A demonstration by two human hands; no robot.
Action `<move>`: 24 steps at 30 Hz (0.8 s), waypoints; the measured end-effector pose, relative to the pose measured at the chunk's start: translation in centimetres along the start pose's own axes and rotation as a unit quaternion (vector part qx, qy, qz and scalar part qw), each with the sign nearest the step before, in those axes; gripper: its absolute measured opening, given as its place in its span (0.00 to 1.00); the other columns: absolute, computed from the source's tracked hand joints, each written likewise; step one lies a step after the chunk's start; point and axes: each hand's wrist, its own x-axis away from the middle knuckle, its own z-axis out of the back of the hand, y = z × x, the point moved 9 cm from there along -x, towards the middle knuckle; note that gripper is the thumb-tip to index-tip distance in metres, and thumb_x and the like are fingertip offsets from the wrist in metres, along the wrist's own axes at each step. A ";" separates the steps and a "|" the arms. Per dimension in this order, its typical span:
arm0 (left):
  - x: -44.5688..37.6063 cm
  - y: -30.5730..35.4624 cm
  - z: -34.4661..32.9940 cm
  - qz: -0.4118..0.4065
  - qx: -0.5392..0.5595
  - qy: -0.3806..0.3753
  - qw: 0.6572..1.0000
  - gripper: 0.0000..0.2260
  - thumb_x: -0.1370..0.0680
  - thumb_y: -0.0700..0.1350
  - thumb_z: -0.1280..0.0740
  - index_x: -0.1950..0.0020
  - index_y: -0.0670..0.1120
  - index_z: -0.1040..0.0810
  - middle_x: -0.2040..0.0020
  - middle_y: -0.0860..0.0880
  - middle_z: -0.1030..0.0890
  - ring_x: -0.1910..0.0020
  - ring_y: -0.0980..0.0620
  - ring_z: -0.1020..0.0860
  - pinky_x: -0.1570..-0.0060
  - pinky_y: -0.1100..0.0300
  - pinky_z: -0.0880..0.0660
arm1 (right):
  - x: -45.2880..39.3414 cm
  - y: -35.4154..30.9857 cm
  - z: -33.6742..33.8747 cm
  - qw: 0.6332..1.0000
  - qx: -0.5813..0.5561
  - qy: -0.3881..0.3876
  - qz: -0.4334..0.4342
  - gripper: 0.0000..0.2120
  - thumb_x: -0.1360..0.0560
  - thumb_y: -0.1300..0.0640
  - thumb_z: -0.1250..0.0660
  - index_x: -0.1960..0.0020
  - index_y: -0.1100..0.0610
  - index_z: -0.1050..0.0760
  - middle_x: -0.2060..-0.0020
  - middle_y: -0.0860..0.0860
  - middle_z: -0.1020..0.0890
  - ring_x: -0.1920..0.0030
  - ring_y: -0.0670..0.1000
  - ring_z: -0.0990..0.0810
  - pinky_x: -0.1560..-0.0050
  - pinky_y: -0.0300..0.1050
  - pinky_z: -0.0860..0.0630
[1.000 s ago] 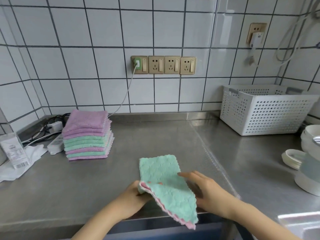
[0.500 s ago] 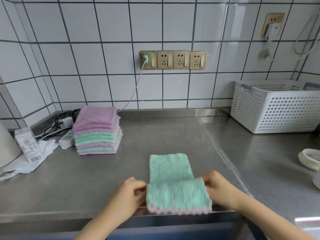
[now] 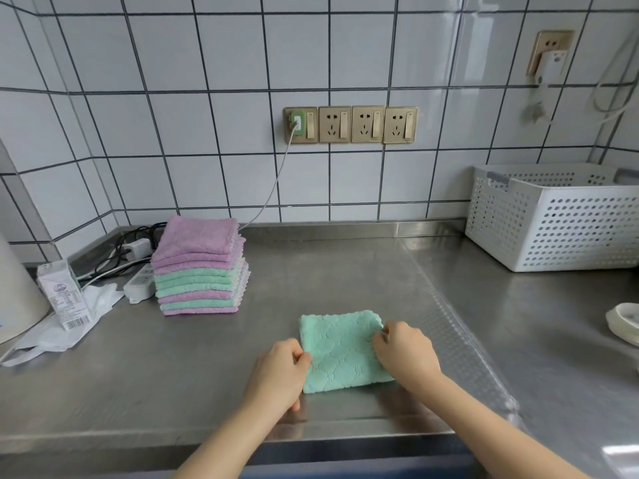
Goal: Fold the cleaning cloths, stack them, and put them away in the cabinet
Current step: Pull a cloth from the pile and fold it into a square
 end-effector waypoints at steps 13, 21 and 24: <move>-1.0 2.1 0.4 -0.044 -0.133 0.067 0.988 0.10 0.20 0.51 0.46 0.58 0.48 0.34 0.56 0.45 0.21 0.56 0.40 0.22 0.59 0.51 0.25 | -0.5 0.5 -0.2 1.000 -0.018 -0.015 -0.016 0.14 0.25 0.61 0.45 0.67 0.57 0.44 0.72 0.50 0.36 0.72 0.50 0.40 0.74 0.42 0.43; -1.3 1.4 -0.4 -0.027 -0.179 0.068 0.981 0.08 0.22 0.50 0.44 0.56 0.48 0.30 0.54 0.45 0.20 0.53 0.41 0.21 0.58 0.53 0.26 | -0.2 0.9 -0.5 0.998 -0.036 -0.027 -0.045 0.10 0.25 0.61 0.44 0.65 0.58 0.39 0.70 0.51 0.33 0.72 0.49 0.37 0.74 0.41 0.41; -1.1 1.6 -0.4 -0.036 -0.186 0.071 0.979 0.09 0.22 0.51 0.45 0.57 0.48 0.32 0.53 0.46 0.20 0.52 0.41 0.22 0.58 0.54 0.26 | -0.1 0.8 0.1 0.998 -0.033 -0.032 -0.052 0.01 0.25 0.63 0.43 0.53 0.59 0.34 0.65 0.51 0.29 0.68 0.50 0.31 0.71 0.42 0.35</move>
